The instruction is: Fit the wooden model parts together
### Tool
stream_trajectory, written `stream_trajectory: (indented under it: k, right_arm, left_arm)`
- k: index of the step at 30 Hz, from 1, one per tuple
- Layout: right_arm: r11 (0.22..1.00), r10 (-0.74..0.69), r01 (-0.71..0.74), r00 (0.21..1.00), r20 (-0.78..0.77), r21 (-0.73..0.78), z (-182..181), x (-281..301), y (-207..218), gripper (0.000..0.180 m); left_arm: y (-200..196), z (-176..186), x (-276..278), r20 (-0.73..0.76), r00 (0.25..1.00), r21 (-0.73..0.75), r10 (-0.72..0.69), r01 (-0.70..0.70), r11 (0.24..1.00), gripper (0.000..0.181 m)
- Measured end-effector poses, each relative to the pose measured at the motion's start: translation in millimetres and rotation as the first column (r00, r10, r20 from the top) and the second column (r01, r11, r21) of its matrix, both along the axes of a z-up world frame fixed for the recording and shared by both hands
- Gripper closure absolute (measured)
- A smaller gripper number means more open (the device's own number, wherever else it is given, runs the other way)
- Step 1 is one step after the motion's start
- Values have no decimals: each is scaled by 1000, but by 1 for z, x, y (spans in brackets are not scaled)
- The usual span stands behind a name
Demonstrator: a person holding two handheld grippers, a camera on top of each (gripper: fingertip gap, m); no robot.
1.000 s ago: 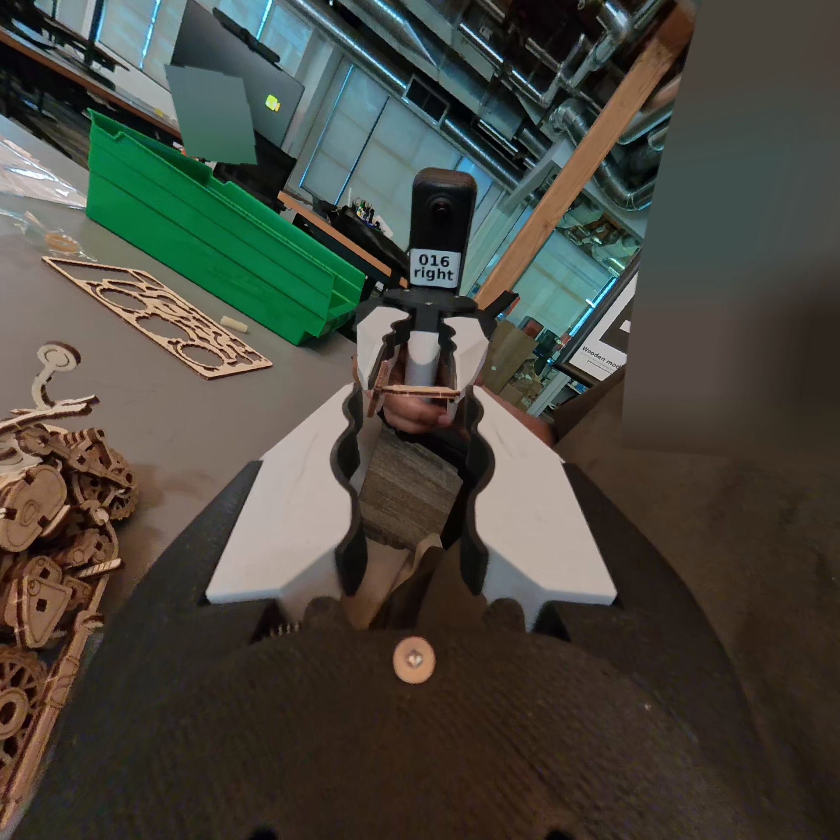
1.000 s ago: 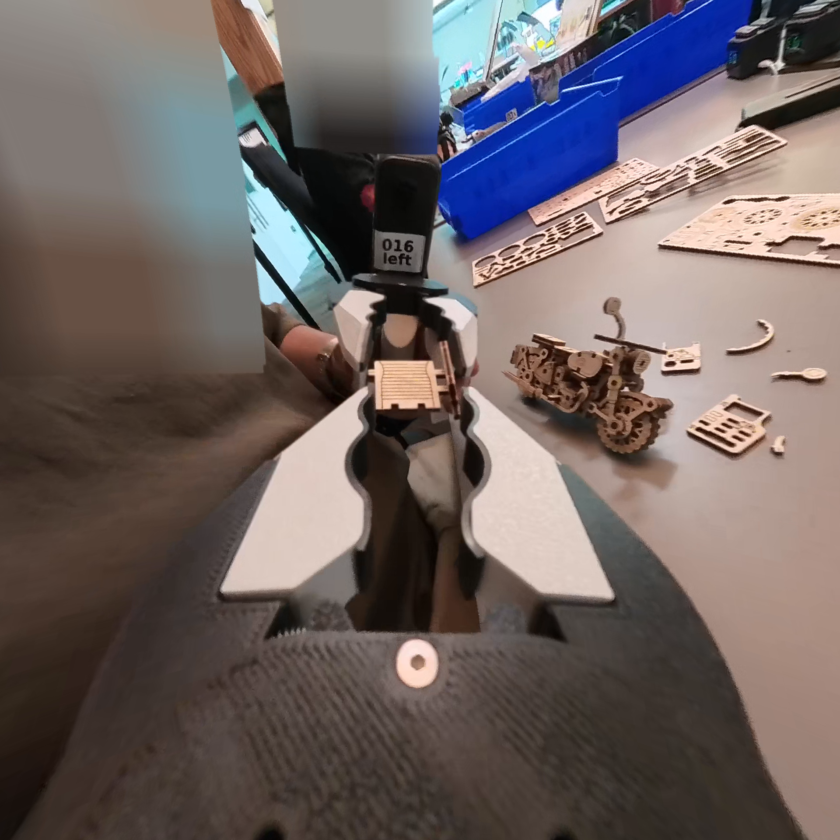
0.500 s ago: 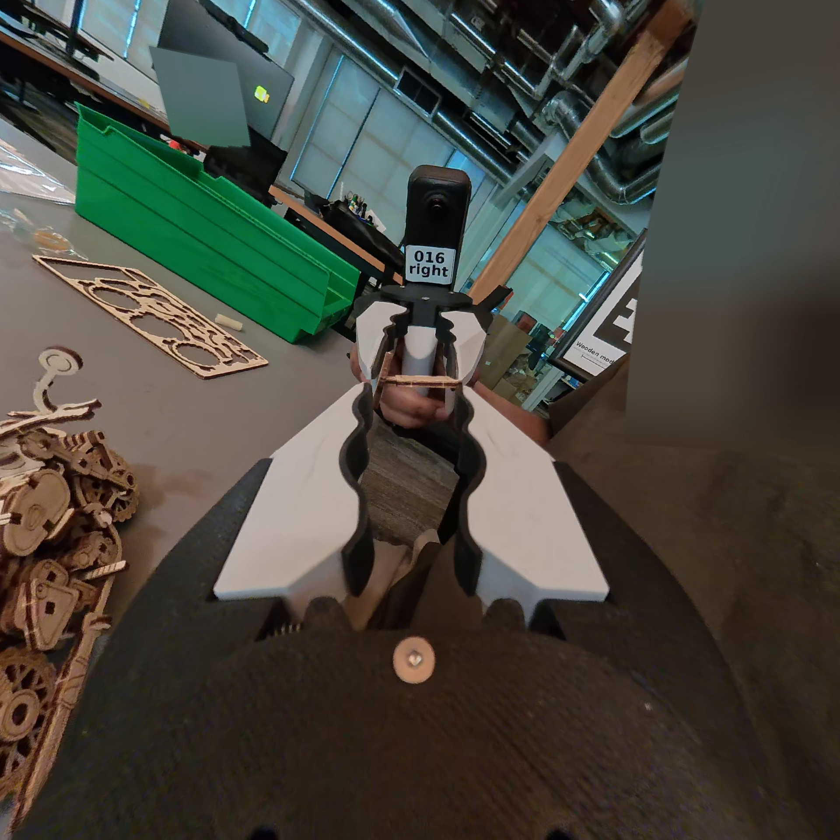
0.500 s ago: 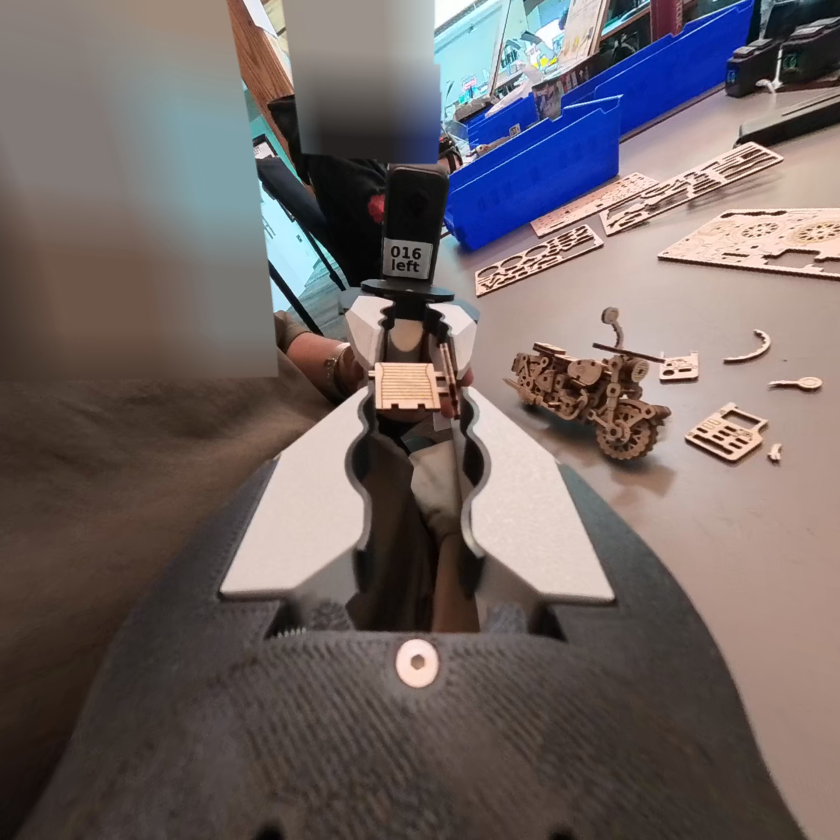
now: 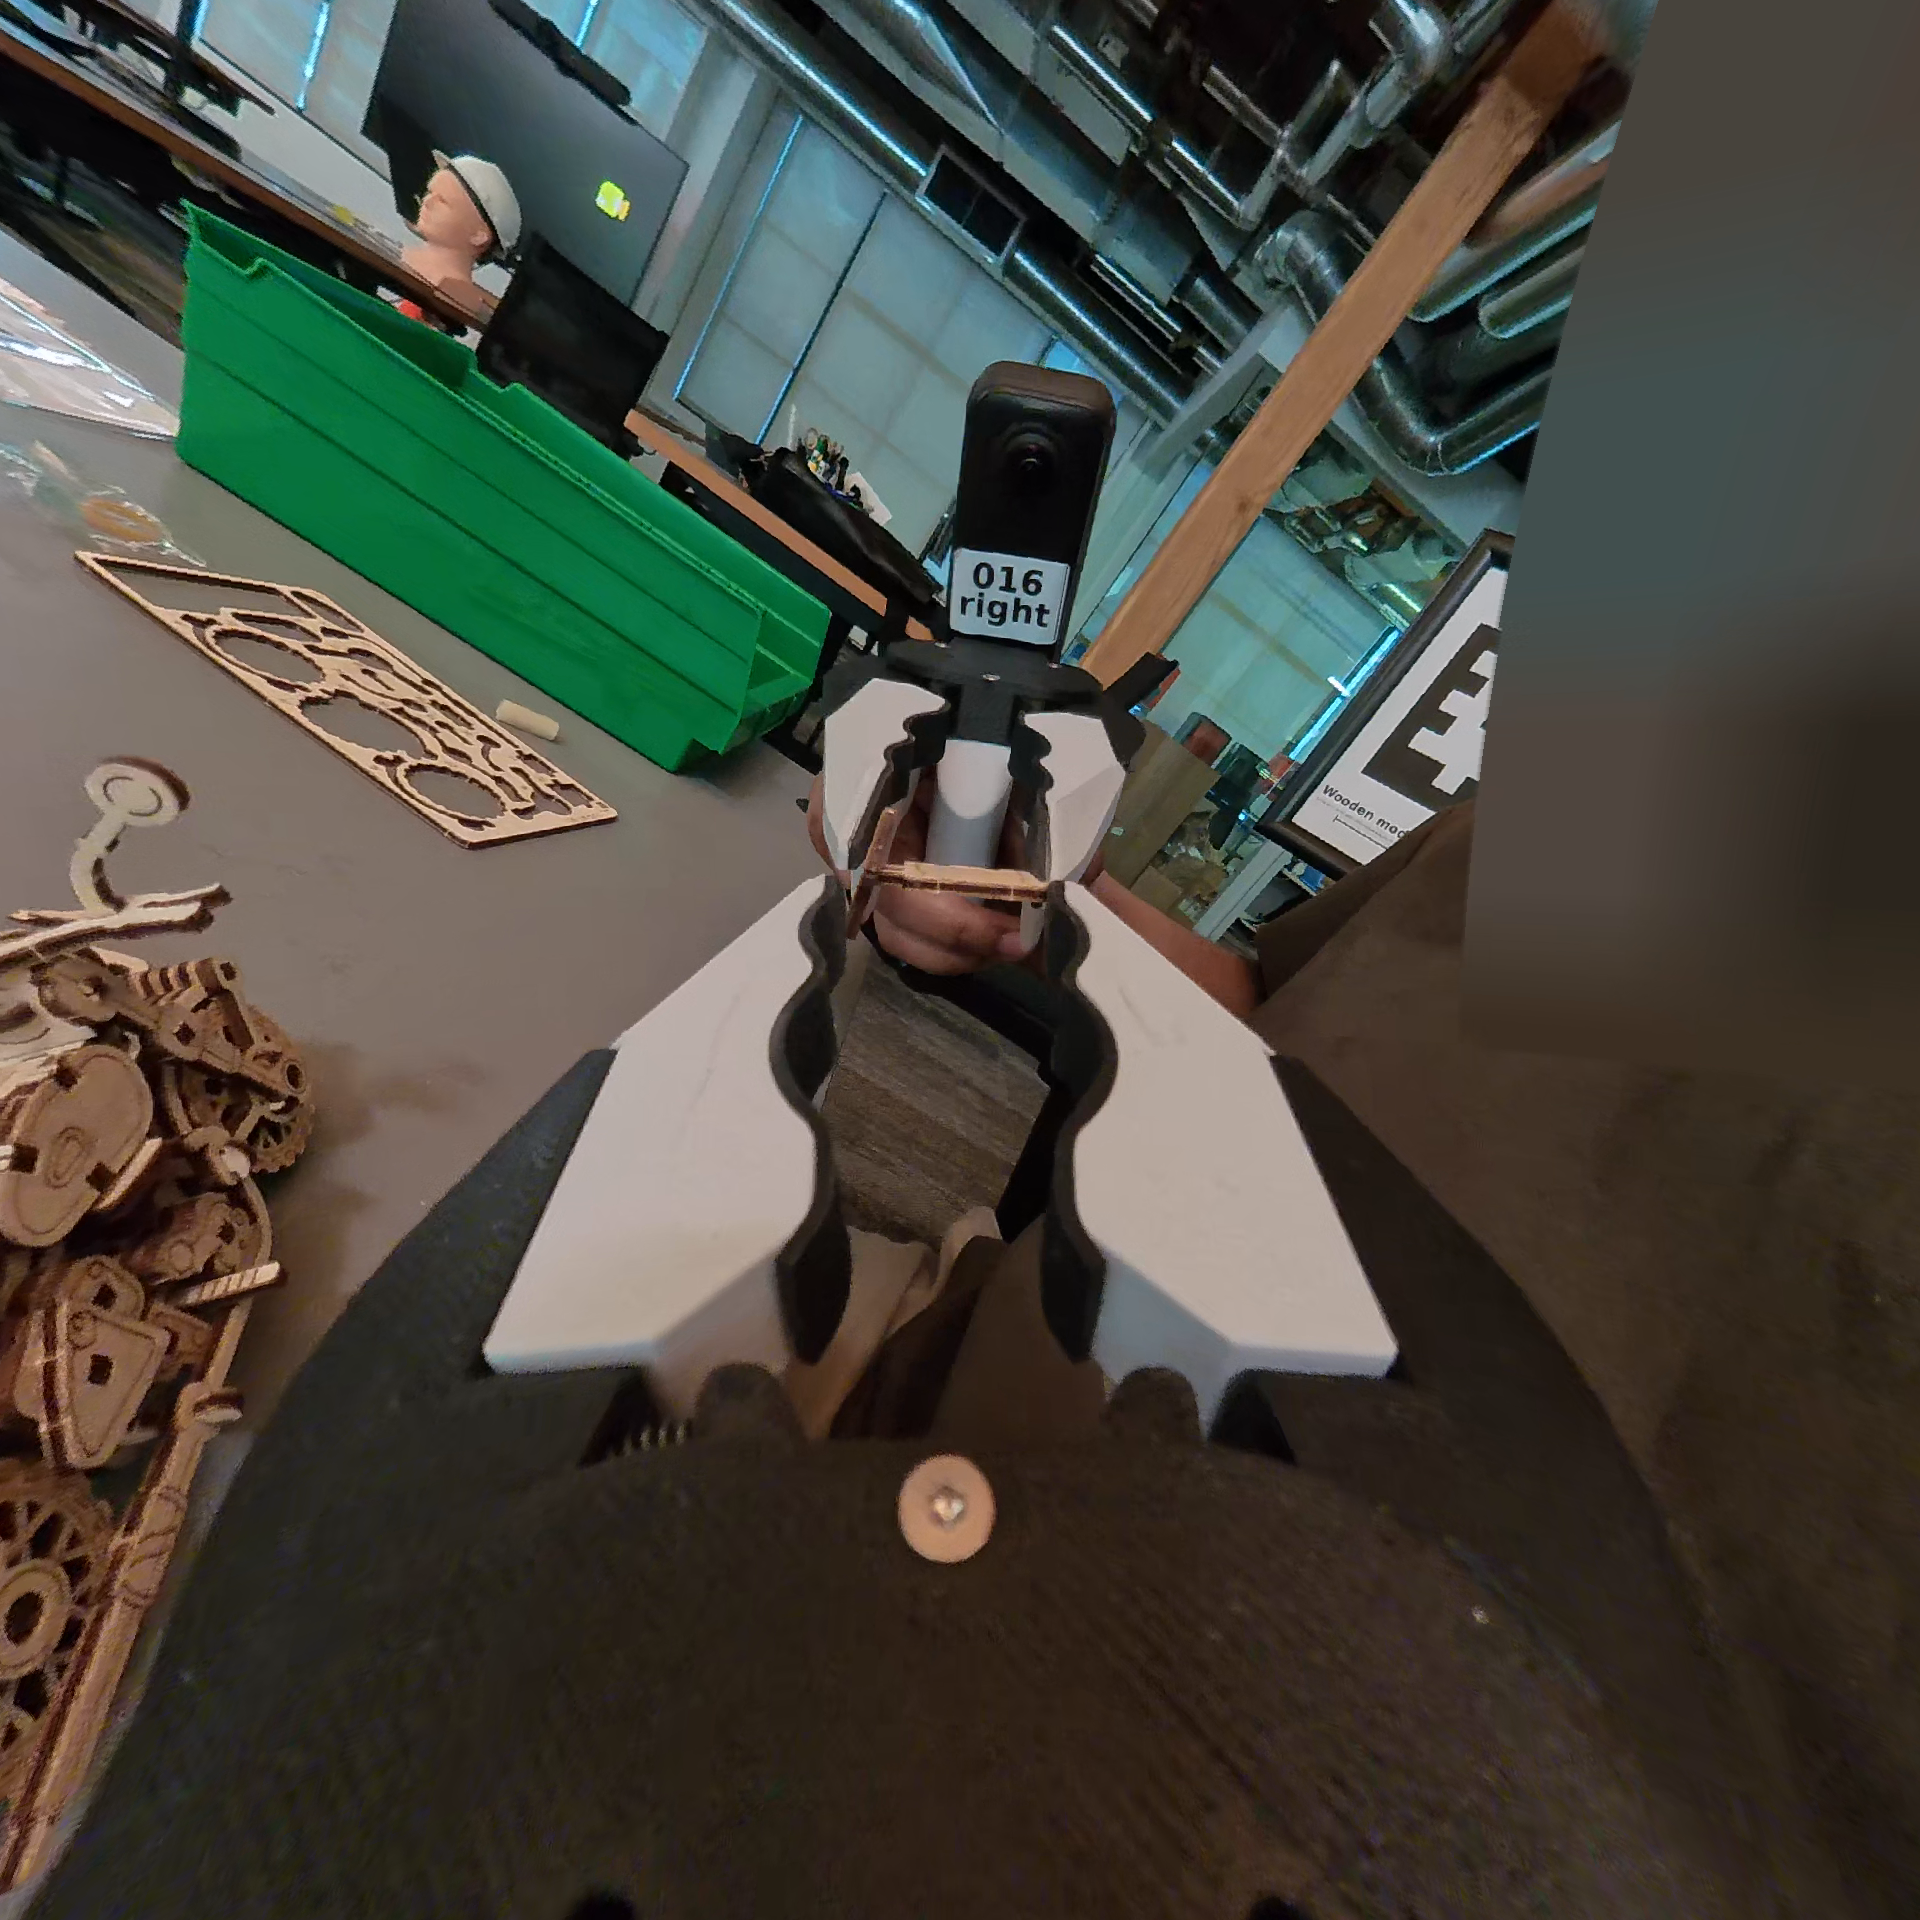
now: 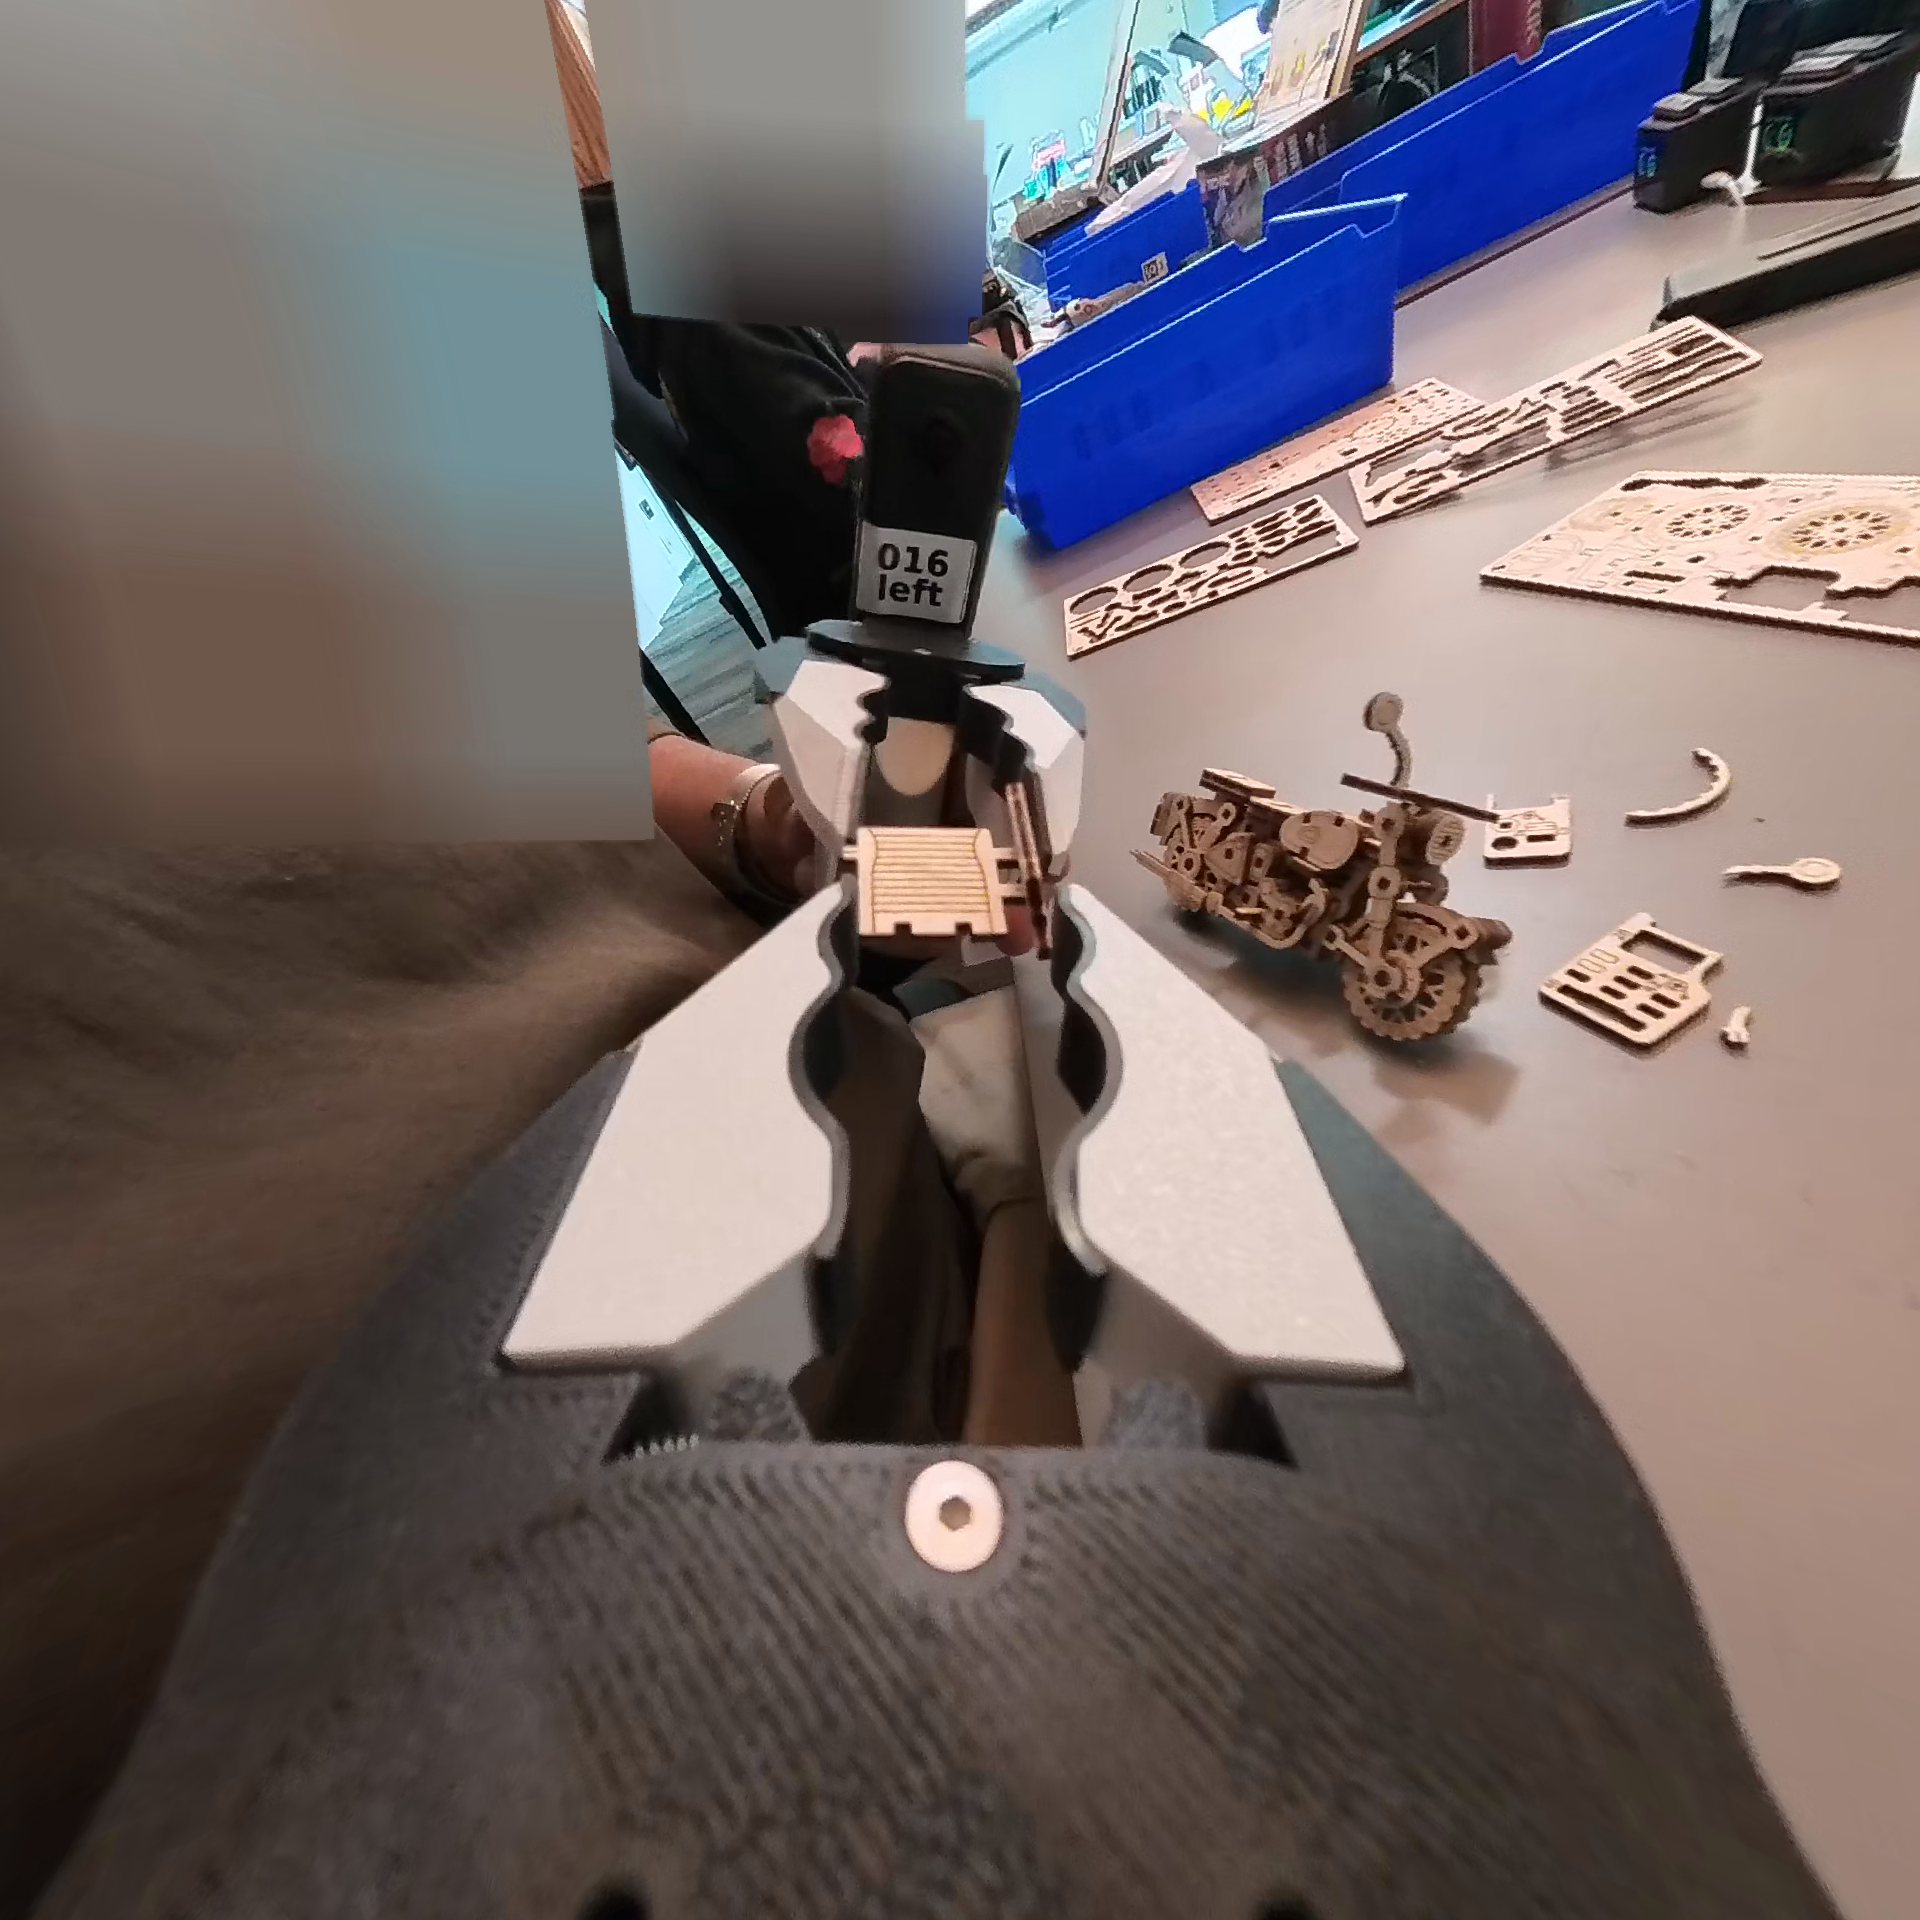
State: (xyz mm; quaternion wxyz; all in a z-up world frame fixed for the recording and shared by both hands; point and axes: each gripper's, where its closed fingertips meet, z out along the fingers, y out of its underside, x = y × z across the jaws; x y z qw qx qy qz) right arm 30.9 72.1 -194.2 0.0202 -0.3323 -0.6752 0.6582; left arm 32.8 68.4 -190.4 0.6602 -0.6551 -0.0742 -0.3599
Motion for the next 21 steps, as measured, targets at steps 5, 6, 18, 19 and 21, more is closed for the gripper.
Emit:
stream_trajectory:
  k: [5,6,18,19,21]
  right_arm:
    - [1000,0,0,1000,0,13,-2,0,0,143]
    - [1000,-2,2,1000,2,15,-2,0,0,142]
    - [1000,12,-11,999,42,-14,-3,1,-1,145]
    - [1000,12,-12,999,43,-15,-3,1,-1,145]
    - [1000,11,-10,999,42,-11,-3,1,-1,145]
  left_arm:
    - [0,-1,0,6,1000,-7,-7,7,1000,146]
    - [0,-1,1,8,1000,-8,-12,12,1000,148]
    - [0,-1,-1,-36,999,4,23,-23,1000,144]
    - [0,-1,-1,-38,999,3,23,-23,1000,144]
    - [0,-1,-1,-38,999,1,23,-23,1000,144]
